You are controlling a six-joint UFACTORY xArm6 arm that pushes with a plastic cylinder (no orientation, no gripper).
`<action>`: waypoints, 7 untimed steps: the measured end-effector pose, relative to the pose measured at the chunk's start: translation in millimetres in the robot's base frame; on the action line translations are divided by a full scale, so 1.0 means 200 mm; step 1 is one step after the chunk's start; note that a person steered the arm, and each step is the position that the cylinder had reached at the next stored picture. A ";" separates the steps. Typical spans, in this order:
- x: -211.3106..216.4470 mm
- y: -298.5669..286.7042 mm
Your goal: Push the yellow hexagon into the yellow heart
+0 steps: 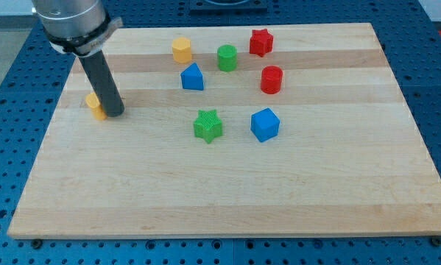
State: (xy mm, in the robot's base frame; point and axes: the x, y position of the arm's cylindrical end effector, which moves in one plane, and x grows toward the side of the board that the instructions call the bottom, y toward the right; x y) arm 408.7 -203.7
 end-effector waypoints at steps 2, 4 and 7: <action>0.02 0.01; -0.32 0.24; -1.01 0.43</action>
State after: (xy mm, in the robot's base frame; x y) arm 205.9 -118.3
